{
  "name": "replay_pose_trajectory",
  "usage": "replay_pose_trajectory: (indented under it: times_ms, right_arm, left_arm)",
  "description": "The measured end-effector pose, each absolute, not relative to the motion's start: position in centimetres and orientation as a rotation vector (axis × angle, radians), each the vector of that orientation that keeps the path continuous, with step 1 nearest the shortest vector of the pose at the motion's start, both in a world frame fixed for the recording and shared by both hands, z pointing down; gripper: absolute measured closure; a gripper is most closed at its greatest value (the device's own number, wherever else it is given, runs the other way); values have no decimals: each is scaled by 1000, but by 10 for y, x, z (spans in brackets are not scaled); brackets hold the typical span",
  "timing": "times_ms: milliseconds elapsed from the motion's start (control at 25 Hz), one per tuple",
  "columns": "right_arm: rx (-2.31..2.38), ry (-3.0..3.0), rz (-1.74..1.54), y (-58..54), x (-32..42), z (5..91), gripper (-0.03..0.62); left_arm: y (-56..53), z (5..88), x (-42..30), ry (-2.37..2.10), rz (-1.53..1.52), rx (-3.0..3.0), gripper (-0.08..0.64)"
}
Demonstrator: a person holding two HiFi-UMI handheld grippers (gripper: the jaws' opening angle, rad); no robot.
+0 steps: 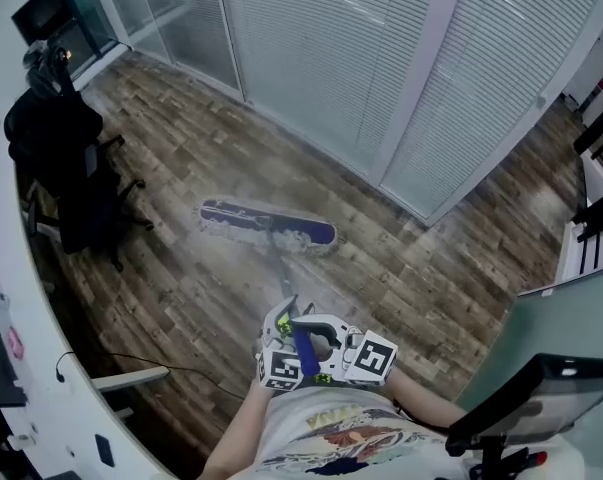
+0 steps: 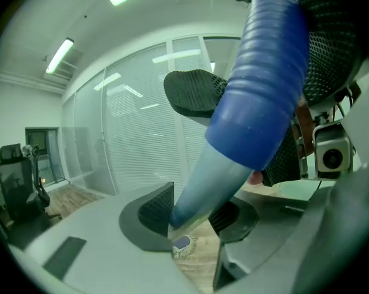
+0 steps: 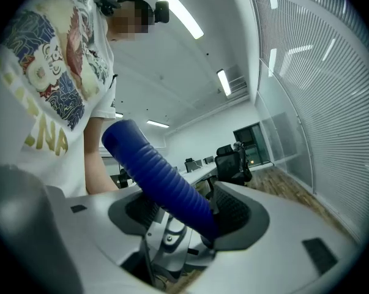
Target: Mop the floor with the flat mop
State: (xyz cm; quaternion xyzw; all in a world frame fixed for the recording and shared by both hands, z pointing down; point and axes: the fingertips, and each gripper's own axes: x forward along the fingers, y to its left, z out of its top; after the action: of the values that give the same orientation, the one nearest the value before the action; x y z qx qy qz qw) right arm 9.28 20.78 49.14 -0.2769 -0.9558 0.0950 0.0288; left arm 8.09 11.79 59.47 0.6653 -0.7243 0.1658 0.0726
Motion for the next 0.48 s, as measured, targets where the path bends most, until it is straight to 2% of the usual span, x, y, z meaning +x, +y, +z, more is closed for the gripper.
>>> replay_pose_trajectory:
  times_ms: [240, 480]
  right_arm:
    - [-922, -2950, 331, 234, 127, 487, 330]
    - [-996, -2953, 297, 228, 123, 491, 327]
  left_arm:
    - [144, 591, 113, -2194, 468, 1959, 442]
    - [136, 596, 109, -2207, 497, 1959, 442]
